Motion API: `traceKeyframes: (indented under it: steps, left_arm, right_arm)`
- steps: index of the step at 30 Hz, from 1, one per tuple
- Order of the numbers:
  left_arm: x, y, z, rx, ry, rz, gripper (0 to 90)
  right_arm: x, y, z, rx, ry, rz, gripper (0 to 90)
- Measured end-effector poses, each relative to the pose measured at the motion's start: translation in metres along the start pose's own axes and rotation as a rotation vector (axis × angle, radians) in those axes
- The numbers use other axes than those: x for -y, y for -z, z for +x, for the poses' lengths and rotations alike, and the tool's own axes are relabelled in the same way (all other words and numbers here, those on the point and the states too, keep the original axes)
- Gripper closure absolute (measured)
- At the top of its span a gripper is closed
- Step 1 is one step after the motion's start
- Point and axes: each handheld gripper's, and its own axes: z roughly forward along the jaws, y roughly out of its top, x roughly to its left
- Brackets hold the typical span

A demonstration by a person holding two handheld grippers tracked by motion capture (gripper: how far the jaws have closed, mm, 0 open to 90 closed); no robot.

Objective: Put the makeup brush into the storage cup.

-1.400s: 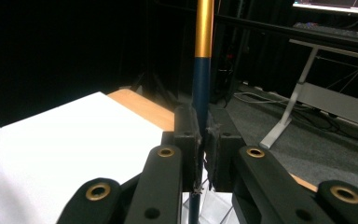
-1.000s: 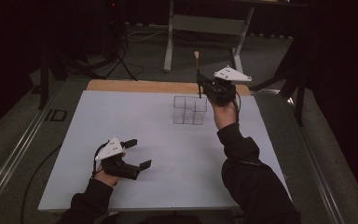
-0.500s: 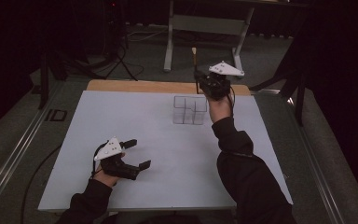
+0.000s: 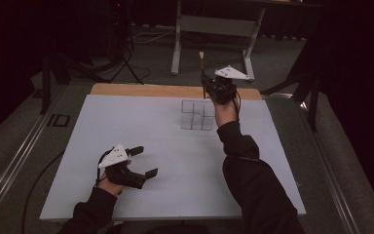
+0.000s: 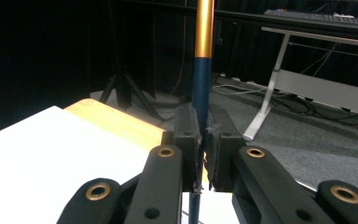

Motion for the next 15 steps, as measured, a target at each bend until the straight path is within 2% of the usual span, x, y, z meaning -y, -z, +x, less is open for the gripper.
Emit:
traceKeyframes:
  steps: [15]
  left_arm:
    - [0.000, 0.003, 0.000, 0.007, -0.003, -0.004, 2.2]
  right_arm:
    - [0.026, -0.023, 0.000, 0.016, -0.039, 0.042, 84.1]
